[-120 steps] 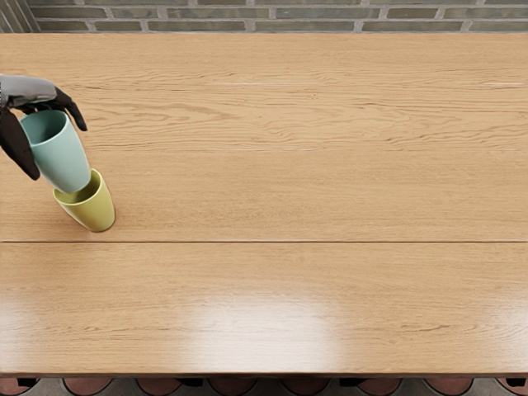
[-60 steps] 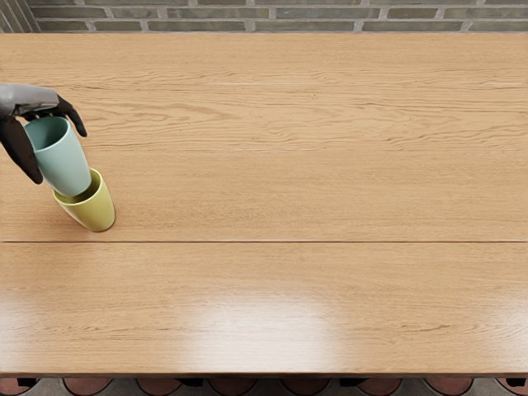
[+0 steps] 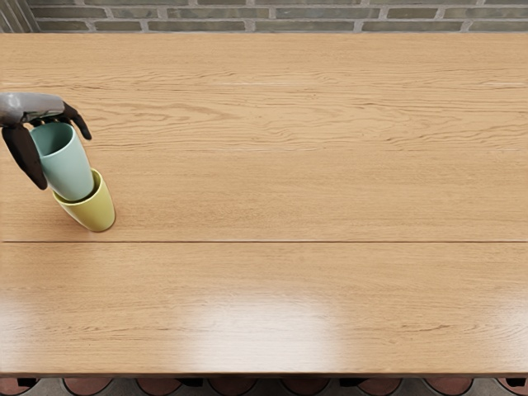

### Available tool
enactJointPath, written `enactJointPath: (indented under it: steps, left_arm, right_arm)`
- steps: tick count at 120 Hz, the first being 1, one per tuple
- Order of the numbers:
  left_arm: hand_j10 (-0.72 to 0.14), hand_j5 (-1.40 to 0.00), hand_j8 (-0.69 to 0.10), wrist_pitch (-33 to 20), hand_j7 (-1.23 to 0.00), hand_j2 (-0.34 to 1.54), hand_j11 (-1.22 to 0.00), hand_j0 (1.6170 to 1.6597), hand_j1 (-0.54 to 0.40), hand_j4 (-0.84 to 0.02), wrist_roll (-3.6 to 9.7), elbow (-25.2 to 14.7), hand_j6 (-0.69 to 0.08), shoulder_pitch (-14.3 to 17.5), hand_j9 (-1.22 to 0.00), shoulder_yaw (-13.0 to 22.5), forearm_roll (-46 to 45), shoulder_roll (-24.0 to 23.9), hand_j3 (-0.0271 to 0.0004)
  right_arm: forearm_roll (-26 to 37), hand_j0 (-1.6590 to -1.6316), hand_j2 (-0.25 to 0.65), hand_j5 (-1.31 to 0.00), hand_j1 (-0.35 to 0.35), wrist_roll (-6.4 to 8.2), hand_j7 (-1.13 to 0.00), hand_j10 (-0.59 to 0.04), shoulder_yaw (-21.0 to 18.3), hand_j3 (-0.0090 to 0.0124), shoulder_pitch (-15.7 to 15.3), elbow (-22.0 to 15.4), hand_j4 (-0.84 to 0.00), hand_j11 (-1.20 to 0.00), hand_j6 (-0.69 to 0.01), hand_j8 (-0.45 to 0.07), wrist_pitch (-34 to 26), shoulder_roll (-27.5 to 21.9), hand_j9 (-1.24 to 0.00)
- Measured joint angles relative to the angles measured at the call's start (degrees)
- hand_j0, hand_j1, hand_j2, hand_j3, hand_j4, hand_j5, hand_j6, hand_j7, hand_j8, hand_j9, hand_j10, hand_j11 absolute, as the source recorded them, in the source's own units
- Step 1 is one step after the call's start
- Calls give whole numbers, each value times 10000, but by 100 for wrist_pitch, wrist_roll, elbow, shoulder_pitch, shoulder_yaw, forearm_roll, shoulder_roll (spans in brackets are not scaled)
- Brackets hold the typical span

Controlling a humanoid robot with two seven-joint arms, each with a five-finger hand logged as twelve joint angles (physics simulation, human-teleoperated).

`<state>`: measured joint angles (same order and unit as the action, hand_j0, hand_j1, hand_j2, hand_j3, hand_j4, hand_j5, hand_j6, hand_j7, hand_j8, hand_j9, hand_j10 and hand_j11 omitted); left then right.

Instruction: Pick up cup and place in cup with left hand

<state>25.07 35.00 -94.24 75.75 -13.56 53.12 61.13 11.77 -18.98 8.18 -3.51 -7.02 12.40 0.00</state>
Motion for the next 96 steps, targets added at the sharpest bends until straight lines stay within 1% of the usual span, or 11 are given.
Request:
enactJointPath:
  steps: [8, 15, 23, 33, 40, 49, 58, 67, 75, 85, 96]
  left_arm:
    - [-2657, -3406, -2558, 2, -3452, 477, -3499, 16566, 918, -2735, 0, 3, -2580, 0, -3503, -2, -23, 0, 0]
    - [-2081, -2649, -2012, 5, -2682, 379, -2716, 16569, 1486, -2142, 0, 7, -2030, 0, -2719, -6, -39, -4, 0]
    - [-1597, -2010, -1554, 5, -2033, 295, -2055, 16572, 1965, -1644, 0, 9, -1569, 0, -2058, -10, -48, -5, 0]
    - [-1178, -1456, -1159, 2, -1469, 221, -1482, 16575, 2379, -1214, 0, 10, -1171, 0, -1485, -14, -55, 4, 0]
    - [-973, -1183, -966, 13, -1191, 184, -1199, 16576, 2583, -1004, 0, 11, -977, 15, -1202, -36, -91, 35, 0]
    - [-781, -928, -784, 86, -933, 149, -936, 16578, 2772, -806, 0, 30, -793, 61, -939, -103, -405, 81, 0]
    - [-647, -752, -658, 299, -754, 124, -754, 16578, 2903, -669, 0, 181, -667, 59, -757, -202, -906, 66, 0]
    - [-553, -629, -568, 633, -628, 105, -626, 16579, 2994, -572, 0, 406, -576, 46, -629, -419, -1606, 29, 0]
    - [-486, -546, -504, 804, -545, 90, -542, 16579, 3052, -503, 0, 563, -511, 52, -545, -597, -2124, -1, 0]
    - [-425, -474, -442, 910, -472, 77, -469, 16580, 3103, -439, 0, 670, -449, 53, -471, -769, -2443, 13, 0]
    - [-381, -424, -399, 960, -422, 67, -418, 16580, 3137, -394, 0, 722, -405, 53, -420, -862, -2599, 36, 0]
  right_arm:
    - [0, -16581, 0, 0, -3491, 0, 0, -1, 0, 0, 0, -1, -2, 0, -3, -2, -1, 0, 0]
    - [0, -16581, 0, 0, -3491, 0, 0, -1, 0, 0, 0, 0, -2, 0, -3, -2, -1, 0, 0]
    - [0, -16581, 0, 0, -3491, 0, 0, -1, 0, 0, -1, -1, -2, 0, -3, -2, -1, 0, 0]
    - [1, -16581, 0, 0, -3491, 0, 0, -1, 0, 0, -1, -1, -2, 0, -3, -2, 0, 0, 0]
    - [1, -16581, 0, 0, -3491, 0, 0, -2, 0, 0, -1, -1, -2, 0, -3, -3, -1, 0, 0]
    - [1, -16581, 0, 0, -3491, 0, 0, -1, 0, 0, -1, -1, -2, 0, -3, -2, -1, 0, 0]
    - [1, -16581, 0, 0, -3491, 0, 0, -1, 0, 0, -1, -1, -2, 0, -3, -2, 1, 0, 0]
    - [1, -16581, 0, 0, -3491, 0, 0, -1, 0, 0, -1, 0, -2, 0, -3, -2, 0, 0, 0]
    - [1, -16581, 0, 0, -3491, 0, 0, -2, 0, 0, -1, 3, -2, 0, -3, -3, 0, 0, 0]
    - [1, -16581, 0, 0, -3491, 0, 0, -1, 0, 0, -1, 5, -2, 0, -3, -2, -1, 0, 0]
    - [0, -16581, 0, 0, -3491, 0, 0, -2, 1, 0, -1, 6, -2, 0, -3, -3, -1, 0, 0]
